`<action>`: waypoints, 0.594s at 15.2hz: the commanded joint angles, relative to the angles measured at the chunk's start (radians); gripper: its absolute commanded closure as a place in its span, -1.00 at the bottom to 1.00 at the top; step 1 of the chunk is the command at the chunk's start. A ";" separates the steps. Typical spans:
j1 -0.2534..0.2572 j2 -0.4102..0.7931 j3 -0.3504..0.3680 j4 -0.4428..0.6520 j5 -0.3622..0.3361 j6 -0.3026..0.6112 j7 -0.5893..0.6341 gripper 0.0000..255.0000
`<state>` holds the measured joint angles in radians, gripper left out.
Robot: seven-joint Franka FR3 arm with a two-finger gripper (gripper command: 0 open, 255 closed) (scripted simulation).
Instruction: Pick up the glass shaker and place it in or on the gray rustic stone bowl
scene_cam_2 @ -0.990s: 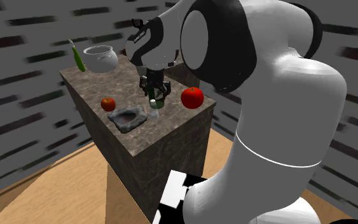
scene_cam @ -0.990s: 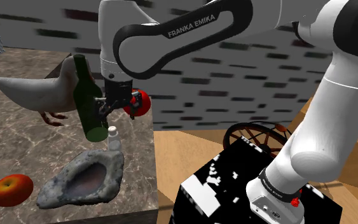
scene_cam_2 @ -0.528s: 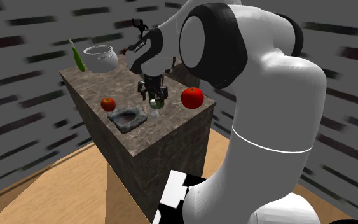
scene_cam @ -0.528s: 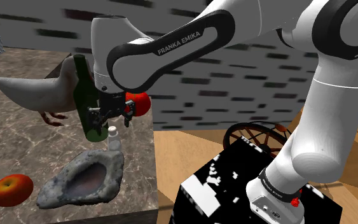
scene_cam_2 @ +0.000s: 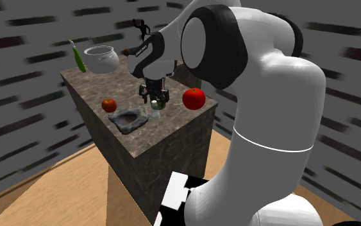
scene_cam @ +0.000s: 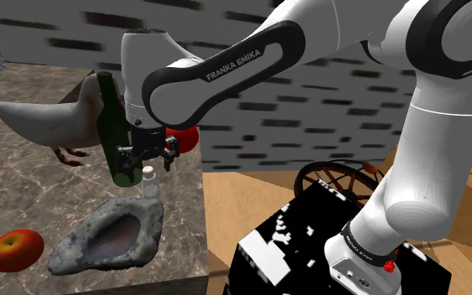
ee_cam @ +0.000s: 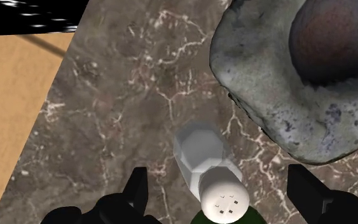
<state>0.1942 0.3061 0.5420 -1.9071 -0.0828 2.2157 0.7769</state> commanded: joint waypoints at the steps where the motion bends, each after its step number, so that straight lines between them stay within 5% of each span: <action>1: 0.000 0.000 0.000 0.000 0.000 0.000 0.000 -1.00; 2: 0.000 0.000 0.000 0.000 0.000 0.000 0.000 1.00; 9: 0.000 0.000 0.000 0.000 0.000 0.000 0.000 1.00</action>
<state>0.1940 0.3053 0.5422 -1.9070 -0.0825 2.2155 0.7766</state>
